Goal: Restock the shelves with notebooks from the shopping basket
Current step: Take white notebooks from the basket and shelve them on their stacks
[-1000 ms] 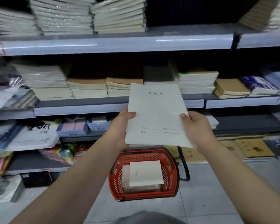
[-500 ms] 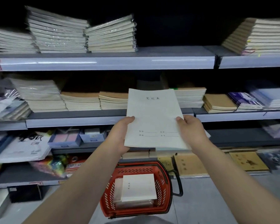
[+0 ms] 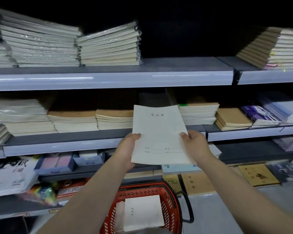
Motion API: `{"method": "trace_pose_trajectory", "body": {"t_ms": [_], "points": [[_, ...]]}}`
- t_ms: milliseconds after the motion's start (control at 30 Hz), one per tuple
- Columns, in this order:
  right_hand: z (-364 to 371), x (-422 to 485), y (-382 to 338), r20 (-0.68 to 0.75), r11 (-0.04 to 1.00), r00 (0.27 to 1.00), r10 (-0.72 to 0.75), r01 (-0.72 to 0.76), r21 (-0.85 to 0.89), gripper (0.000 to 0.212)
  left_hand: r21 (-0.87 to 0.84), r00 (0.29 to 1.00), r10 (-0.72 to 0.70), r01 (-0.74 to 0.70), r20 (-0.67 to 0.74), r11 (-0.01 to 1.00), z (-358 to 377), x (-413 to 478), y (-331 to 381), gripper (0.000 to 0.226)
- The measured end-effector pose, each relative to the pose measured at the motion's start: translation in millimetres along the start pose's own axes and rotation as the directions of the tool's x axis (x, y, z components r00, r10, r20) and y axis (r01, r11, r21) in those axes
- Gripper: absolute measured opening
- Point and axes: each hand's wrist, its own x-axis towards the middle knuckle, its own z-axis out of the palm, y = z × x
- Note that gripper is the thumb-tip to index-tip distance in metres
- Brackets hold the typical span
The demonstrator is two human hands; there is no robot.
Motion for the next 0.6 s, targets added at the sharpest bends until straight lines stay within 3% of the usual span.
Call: {"method": "trace_pose_trajectory", "body": {"t_ms": [333, 500, 600], "points": [[39, 46, 16, -0.048, 0.992, 0.998, -0.032, 0.026, -0.124, 0.019, 0.093, 0.996, -0.056, 0.049, 0.071, 0.994, -19, 61, 19, 0.019], [41, 63, 22, -0.073, 0.980, 0.996, -0.055, 0.040, -0.193, 0.040, 0.108, 0.990, -0.093, 0.082, 0.104, 0.991, -19, 77, 18, 0.022], [40, 74, 25, -0.043, 0.972, 0.999, -0.031, 0.020, -0.235, 0.036, 0.112, 0.990, -0.117, 0.107, 0.084, 0.988, -14, 84, 17, 0.025]]}}
